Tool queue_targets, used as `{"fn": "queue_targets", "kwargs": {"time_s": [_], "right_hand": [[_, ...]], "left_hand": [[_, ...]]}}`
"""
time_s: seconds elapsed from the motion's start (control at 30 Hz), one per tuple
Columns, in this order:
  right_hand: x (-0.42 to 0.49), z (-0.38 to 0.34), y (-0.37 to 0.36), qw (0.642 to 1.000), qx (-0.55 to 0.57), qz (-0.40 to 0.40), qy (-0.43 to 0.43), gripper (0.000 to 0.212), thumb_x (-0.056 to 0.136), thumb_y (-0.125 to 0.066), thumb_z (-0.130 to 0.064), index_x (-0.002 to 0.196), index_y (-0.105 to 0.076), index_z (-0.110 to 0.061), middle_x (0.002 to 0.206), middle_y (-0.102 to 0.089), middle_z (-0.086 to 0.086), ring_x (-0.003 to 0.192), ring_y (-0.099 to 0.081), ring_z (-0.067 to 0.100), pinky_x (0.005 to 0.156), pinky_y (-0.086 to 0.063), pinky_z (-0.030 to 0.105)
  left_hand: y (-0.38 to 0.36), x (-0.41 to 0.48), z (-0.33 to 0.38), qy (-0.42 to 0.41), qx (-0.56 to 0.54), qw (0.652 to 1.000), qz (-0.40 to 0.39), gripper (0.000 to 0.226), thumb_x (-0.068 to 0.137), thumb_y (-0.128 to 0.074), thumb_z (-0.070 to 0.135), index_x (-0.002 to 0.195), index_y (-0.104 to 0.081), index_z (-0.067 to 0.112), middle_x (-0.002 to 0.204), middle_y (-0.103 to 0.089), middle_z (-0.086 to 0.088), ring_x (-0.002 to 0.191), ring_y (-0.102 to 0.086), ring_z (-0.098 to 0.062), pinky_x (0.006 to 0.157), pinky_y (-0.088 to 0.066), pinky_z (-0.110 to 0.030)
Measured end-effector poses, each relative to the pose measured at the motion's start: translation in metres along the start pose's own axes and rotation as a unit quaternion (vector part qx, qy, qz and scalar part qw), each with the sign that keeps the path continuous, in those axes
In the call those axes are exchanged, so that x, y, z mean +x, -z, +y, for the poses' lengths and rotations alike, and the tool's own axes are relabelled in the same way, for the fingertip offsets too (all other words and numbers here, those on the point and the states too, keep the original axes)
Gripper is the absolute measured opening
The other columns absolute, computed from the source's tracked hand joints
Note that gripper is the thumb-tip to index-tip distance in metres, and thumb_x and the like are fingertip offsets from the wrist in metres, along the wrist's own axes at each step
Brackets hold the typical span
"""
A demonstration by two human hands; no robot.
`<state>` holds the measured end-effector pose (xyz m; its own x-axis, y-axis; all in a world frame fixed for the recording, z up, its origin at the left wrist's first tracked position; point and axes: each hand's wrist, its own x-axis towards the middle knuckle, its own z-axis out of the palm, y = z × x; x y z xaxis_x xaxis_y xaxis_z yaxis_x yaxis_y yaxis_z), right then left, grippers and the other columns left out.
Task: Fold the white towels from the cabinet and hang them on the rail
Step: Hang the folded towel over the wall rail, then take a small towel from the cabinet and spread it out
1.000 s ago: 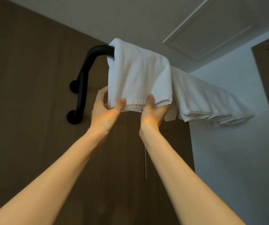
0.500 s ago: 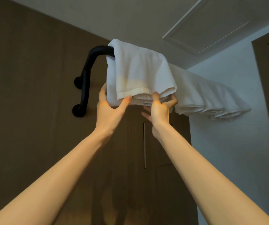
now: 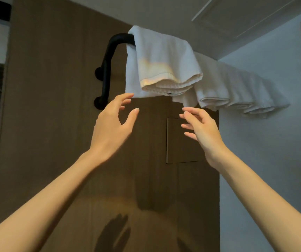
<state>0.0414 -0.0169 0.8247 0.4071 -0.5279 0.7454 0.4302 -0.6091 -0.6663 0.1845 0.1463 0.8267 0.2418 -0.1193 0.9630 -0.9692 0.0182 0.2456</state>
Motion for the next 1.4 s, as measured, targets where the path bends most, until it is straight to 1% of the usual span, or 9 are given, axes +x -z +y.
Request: {"fn": "queue_targets", "kwargs": {"time_s": [0.13, 0.23, 0.4, 0.67, 0.87, 0.97, 1.13, 1.27, 1.4], "right_hand": [[-0.036, 0.009, 0.007, 0.988, -0.116, -0.058, 0.086, 0.018, 0.098, -0.055, -0.027, 0.113, -0.064, -0.028, 0.111, -0.065, -0.013, 0.102, -0.059, -0.002, 0.083, -0.046, 0.008], [-0.065, 0.02, 0.01, 0.969, -0.202, -0.088, 0.11, 0.017, 0.096, -0.056, -0.029, 0.112, -0.064, -0.029, 0.106, -0.064, -0.019, 0.098, -0.058, -0.005, 0.076, -0.043, 0.002], [-0.124, 0.05, 0.014, 0.919, -0.347, -0.153, 0.107, 0.019, 0.096, -0.054, -0.036, 0.113, -0.062, -0.035, 0.115, -0.062, -0.019, 0.107, -0.056, 0.001, 0.086, -0.044, 0.014], [-0.227, 0.104, 0.011, 0.894, -0.389, -0.223, -0.009, 0.017, 0.097, -0.052, -0.035, 0.111, -0.062, -0.035, 0.116, -0.062, -0.019, 0.103, -0.055, 0.002, 0.086, -0.049, 0.025], [-0.297, 0.138, 0.016, 0.866, -0.418, -0.268, -0.067, 0.019, 0.098, -0.051, -0.035, 0.113, -0.062, -0.033, 0.114, -0.062, -0.016, 0.103, -0.057, 0.008, 0.09, -0.05, 0.037], [-0.327, 0.155, 0.026, 0.849, -0.424, -0.3, -0.096, 0.02, 0.098, -0.051, -0.033, 0.116, -0.061, -0.031, 0.115, -0.062, -0.014, 0.106, -0.055, 0.008, 0.089, -0.047, 0.032], [-0.364, 0.194, 0.049, 0.837, -0.413, -0.334, -0.129, 0.02, 0.099, -0.051, -0.031, 0.115, -0.062, -0.03, 0.115, -0.062, -0.014, 0.1, -0.054, 0.005, 0.072, -0.035, 0.02], [-0.382, 0.232, 0.078, 0.834, -0.383, -0.369, -0.149, 0.019, 0.098, -0.052, -0.028, 0.114, -0.063, -0.027, 0.114, -0.063, -0.011, 0.101, -0.056, 0.009, 0.083, -0.045, 0.032], [-0.389, 0.291, 0.112, 0.797, -0.367, -0.452, -0.158, 0.02, 0.099, -0.048, -0.03, 0.115, -0.061, -0.029, 0.116, -0.06, -0.011, 0.11, -0.052, 0.009, 0.089, -0.039, 0.031]], "left_hand": [[0.012, -0.031, 0.007, -0.042, 0.078, 0.996, -0.019, 0.032, 0.095, -0.056, 0.035, 0.127, -0.056, 0.031, 0.122, -0.061, 0.015, 0.112, -0.056, -0.005, 0.091, -0.051, -0.036], [0.019, -0.06, 0.009, -0.06, 0.14, 0.987, -0.05, 0.033, 0.097, -0.053, 0.035, 0.128, -0.057, 0.029, 0.123, -0.062, 0.012, 0.112, -0.057, -0.009, 0.089, -0.047, -0.03], [0.028, -0.125, 0.003, -0.129, 0.24, 0.947, -0.171, 0.037, 0.097, -0.042, 0.04, 0.125, -0.06, 0.024, 0.119, -0.065, 0.005, 0.105, -0.062, -0.019, 0.084, -0.048, -0.035], [0.043, -0.228, -0.029, -0.043, 0.202, 0.941, -0.268, 0.033, 0.096, -0.054, 0.034, 0.126, -0.059, 0.02, 0.122, -0.065, -0.002, 0.109, -0.062, -0.024, 0.09, -0.05, -0.038], [0.041, -0.297, -0.039, -0.004, 0.184, 0.916, -0.356, 0.035, 0.097, -0.052, 0.034, 0.129, -0.057, 0.021, 0.126, -0.062, -0.001, 0.108, -0.062, -0.023, 0.089, -0.049, -0.039], [0.033, -0.332, -0.036, 0.013, 0.171, 0.907, -0.385, 0.036, 0.097, -0.052, 0.034, 0.13, -0.057, 0.021, 0.127, -0.061, 0.0, 0.108, -0.061, -0.023, 0.089, -0.05, -0.039], [0.005, -0.387, -0.026, 0.045, 0.162, 0.884, -0.435, 0.037, 0.097, -0.051, 0.034, 0.133, -0.054, 0.023, 0.13, -0.059, 0.003, 0.113, -0.058, -0.019, 0.091, -0.048, -0.037], [-0.028, -0.426, -0.011, 0.073, 0.161, 0.865, -0.469, 0.039, 0.098, -0.05, 0.033, 0.135, -0.052, 0.021, 0.132, -0.057, 0.001, 0.116, -0.056, -0.02, 0.094, -0.047, -0.037], [-0.074, -0.469, 0.007, 0.112, 0.187, 0.844, -0.49, 0.04, 0.097, -0.051, 0.032, 0.136, -0.051, 0.02, 0.13, -0.058, 0.0, 0.113, -0.058, -0.02, 0.09, -0.048, -0.035]]}}
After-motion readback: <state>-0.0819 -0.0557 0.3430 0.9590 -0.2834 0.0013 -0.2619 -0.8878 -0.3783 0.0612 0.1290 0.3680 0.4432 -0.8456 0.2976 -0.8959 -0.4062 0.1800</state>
